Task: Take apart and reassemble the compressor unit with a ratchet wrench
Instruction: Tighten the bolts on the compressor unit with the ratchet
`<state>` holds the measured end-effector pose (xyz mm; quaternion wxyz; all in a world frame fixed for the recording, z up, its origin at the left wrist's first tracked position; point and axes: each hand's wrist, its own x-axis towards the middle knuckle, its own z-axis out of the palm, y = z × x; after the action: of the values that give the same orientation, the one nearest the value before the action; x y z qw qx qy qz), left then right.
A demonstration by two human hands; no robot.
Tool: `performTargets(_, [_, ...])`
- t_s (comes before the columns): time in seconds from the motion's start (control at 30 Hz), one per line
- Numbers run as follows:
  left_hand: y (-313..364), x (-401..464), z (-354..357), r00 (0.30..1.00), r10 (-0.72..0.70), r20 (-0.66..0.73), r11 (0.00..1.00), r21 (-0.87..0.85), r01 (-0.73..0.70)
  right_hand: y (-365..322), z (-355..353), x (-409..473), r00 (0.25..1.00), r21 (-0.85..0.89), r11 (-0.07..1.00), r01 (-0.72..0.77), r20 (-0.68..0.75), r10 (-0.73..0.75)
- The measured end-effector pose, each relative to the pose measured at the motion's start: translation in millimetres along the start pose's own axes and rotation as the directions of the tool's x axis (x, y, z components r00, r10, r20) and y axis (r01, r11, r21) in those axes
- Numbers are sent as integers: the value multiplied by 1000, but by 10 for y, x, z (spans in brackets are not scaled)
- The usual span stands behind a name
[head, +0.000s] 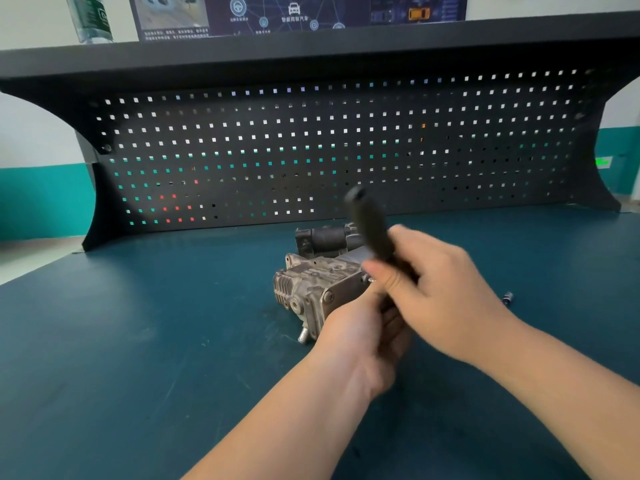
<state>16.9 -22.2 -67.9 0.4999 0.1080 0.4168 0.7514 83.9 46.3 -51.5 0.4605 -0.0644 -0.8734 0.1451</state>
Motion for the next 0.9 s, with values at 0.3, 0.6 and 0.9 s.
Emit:
performTargets(0.3, [-4, 10, -3, 994, 26, -109, 999, -44, -30, 220, 97, 68, 537, 669, 346, -658, 96, 838])
performTargets(0.6, [-22, -11, 20, 997, 38, -70, 998, -41, -41, 191, 54, 66, 756, 571, 637, -518, -42, 653])
performTargets(0.9, [2, -28, 4, 996, 34, -88, 999, 41, -30, 95, 60, 31, 919, 231, 916, -327, -148, 366])
